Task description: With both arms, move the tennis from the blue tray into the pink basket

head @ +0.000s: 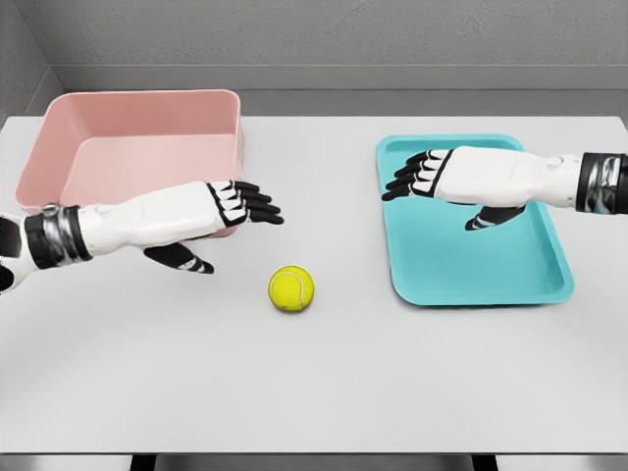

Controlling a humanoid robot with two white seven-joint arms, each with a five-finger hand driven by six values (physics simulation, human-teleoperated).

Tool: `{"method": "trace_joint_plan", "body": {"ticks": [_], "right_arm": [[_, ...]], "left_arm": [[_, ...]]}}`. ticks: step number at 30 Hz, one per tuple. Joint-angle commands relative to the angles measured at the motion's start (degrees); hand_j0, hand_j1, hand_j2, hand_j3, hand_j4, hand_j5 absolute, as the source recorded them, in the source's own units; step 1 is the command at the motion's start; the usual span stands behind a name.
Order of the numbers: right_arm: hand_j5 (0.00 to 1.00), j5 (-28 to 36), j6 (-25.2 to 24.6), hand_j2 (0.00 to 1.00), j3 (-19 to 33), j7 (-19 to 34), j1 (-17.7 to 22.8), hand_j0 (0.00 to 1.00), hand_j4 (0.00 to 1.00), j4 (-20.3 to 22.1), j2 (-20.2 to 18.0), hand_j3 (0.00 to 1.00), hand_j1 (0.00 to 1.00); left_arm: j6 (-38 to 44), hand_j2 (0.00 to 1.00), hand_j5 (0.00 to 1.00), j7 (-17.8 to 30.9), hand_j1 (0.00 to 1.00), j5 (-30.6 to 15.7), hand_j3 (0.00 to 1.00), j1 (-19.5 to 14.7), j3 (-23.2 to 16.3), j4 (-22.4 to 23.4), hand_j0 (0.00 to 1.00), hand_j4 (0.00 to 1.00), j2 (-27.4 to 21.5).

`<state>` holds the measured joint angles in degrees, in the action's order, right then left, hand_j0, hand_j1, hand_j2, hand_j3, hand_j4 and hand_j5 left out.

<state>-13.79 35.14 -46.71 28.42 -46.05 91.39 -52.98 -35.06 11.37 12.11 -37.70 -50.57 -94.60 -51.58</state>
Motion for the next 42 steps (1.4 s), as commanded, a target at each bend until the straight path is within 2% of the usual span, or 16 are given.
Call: {"method": "trace_joint_plan", "body": {"ticks": [1, 9, 12, 17, 28, 31, 42], "right_arm": [[1.00, 0.43, -0.14, 1.00, 0.04, -0.03, 0.00, 1.00, 1.00, -0.08, -0.01, 1.00, 1.00], [1.00, 0.43, -0.14, 1.00, -0.05, -0.03, 0.09, 1.00, 1.00, -0.16, 0.07, 1.00, 1.00], [1.00, 0.43, -0.14, 1.00, 0.04, -0.03, 0.44, 1.00, 1.00, -0.16, 0.07, 1.00, 1.00], [1.00, 0.43, -0.14, 1.00, 0.04, -0.03, 0.44, 1.00, 1.00, -0.16, 0.07, 1.00, 1.00], [1.00, 0.43, -0.14, 1.00, -0.05, -0.03, 0.88, 1.00, 1.00, -0.16, 0.86, 1.00, 1.00], [1.00, 0.43, -0.14, 1.00, -0.05, -0.03, 0.88, 1.00, 1.00, -0.16, 0.86, 1.00, 1.00], [1.00, 0.43, -0.14, 1.00, -0.05, -0.03, 1.23, 1.00, 1.00, -0.25, 0.95, 1.00, 1.00]], "left_arm": [[0.06, 1.00, 1.00, -0.03, 1.00, -0.42, 1.00, 0.00, -1.02, -0.06, 1.00, 1.00, 0.25], [0.06, 1.00, 1.00, 0.06, 1.00, -0.41, 1.00, -0.88, -4.62, 0.38, 1.00, 1.00, 1.66], [0.06, 1.00, 1.00, 2.78, 1.00, -0.42, 1.00, -1.76, -6.03, 0.56, 1.00, 1.00, 2.01], [0.06, 1.00, 1.00, 3.05, 1.00, -0.33, 1.00, -2.37, -8.05, 1.00, 1.00, 1.00, 2.19], [0.06, 1.00, 1.00, 3.05, 1.00, -1.03, 1.00, -3.08, -7.70, 6.54, 1.00, 1.00, 4.73], [0.06, 1.00, 1.00, 4.45, 1.00, -1.38, 1.00, -3.16, -7.70, 7.15, 1.00, 1.00, 5.09], [0.06, 1.00, 1.00, 4.54, 1.00, -2.70, 1.00, -3.25, -7.88, 8.91, 1.00, 1.00, 7.19]]}}
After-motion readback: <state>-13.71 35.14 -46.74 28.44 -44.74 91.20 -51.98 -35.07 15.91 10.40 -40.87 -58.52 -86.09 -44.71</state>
